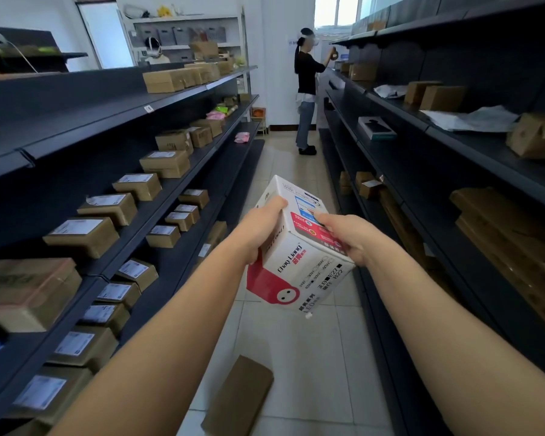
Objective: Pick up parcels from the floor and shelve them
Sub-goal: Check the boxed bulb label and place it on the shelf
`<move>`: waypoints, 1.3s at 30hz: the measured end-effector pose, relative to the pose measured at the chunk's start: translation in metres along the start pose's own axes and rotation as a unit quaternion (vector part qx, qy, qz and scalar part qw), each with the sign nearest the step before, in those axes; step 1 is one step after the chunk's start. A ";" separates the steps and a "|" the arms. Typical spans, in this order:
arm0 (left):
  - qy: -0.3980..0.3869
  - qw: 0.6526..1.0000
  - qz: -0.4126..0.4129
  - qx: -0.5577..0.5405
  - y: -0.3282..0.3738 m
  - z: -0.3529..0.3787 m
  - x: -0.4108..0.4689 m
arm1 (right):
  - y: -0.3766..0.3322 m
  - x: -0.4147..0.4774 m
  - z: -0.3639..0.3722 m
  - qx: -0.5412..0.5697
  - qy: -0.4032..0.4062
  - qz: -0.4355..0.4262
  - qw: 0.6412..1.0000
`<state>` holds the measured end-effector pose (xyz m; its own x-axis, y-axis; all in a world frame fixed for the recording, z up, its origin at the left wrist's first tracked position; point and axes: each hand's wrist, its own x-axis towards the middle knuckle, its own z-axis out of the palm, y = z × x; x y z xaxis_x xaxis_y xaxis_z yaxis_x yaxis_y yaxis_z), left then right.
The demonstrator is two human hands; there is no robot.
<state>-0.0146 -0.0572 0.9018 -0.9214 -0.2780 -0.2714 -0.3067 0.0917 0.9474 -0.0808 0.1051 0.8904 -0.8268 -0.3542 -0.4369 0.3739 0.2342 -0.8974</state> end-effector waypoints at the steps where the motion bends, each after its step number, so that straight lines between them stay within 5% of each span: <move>1: 0.005 1.000 0.003 -0.007 0.001 -0.001 0.000 | 0.000 -0.001 -0.002 0.026 -0.027 0.009 0.999; 8: 0.022 0.996 -0.032 -0.075 0.004 -0.009 -0.002 | -0.001 0.004 -0.001 0.227 -0.129 -0.005 0.965; 12: 0.034 0.992 -0.082 -0.086 0.006 -0.015 -0.001 | -0.003 0.010 0.002 0.249 -0.109 -0.025 0.962; 18: 0.087 0.992 -0.018 -0.090 0.006 -0.015 0.001 | -0.002 0.016 0.006 0.168 -0.024 -0.080 0.982; 23: 0.127 0.985 -0.034 -0.116 0.001 -0.009 0.001 | -0.004 0.016 0.008 0.050 -0.033 -0.073 0.996; 30: 0.208 0.977 0.017 0.034 -0.009 -0.005 0.010 | -0.002 0.013 0.017 -0.018 0.006 -0.039 0.999; 39: 0.072 0.991 -0.049 0.101 0.006 -0.003 -0.003 | -0.009 0.011 0.017 -0.075 0.065 -0.039 0.994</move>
<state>-0.0133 -0.0584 0.9090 -0.8458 -0.4278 -0.3186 -0.4475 0.2440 0.8603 -0.0856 0.0836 0.8925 -0.9018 -0.2584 -0.3463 0.2483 0.3461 -0.9048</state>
